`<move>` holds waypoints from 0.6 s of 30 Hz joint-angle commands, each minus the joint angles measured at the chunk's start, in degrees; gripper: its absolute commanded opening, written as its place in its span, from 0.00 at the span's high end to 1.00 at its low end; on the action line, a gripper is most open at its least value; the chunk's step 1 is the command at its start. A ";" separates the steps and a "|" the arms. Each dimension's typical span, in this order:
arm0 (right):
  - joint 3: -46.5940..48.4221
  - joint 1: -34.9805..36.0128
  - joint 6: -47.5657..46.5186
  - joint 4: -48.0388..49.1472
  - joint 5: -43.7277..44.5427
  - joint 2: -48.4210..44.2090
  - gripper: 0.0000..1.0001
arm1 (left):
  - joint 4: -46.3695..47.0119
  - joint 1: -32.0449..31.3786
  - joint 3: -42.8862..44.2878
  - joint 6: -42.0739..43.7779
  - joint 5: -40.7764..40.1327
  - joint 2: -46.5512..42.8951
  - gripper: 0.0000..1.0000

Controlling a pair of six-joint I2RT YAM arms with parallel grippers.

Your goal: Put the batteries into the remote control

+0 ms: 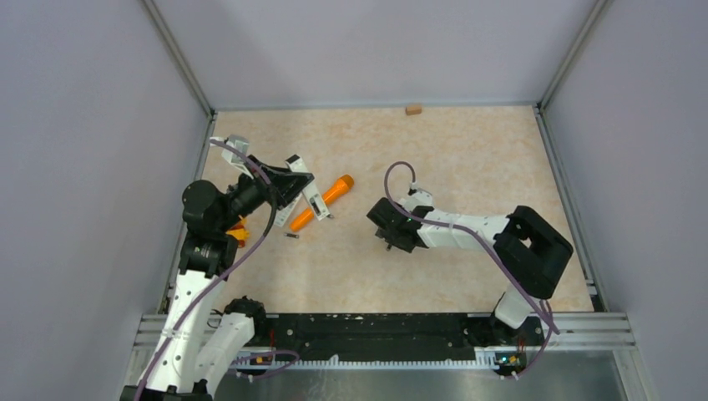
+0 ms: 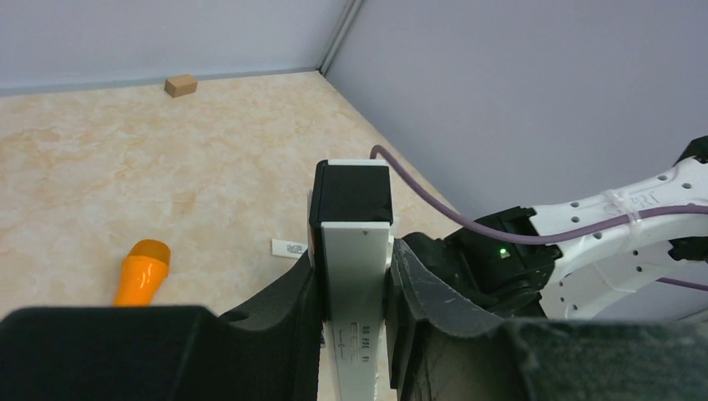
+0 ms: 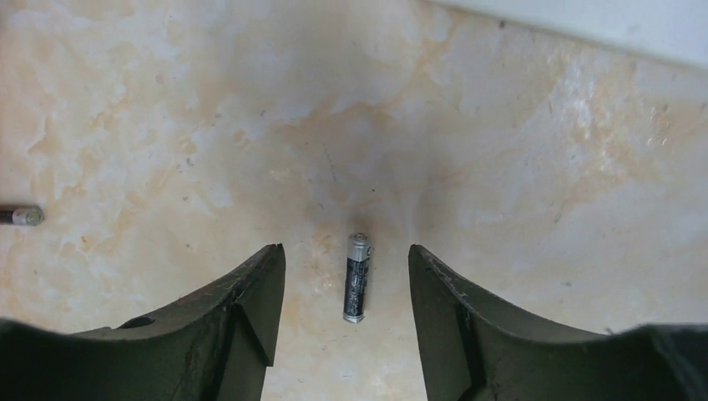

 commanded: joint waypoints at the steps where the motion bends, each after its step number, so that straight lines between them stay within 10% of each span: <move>1: 0.99 -1.41 -16.90 3.18 3.03 -6.61 0.42 | -2.11 -0.01 2.23 2.96 -4.70 0.37 1.00; 10: -6.99 -2.62 -87.84 16.53 -22.39 -17.71 0.32 | -13.39 0.08 6.13 6.42 -21.52 1.21 1.00; 18: -8.50 -2.60 -113.60 12.04 -28.23 -18.98 0.29 | -20.28 0.41 10.31 6.80 -29.82 3.18 1.00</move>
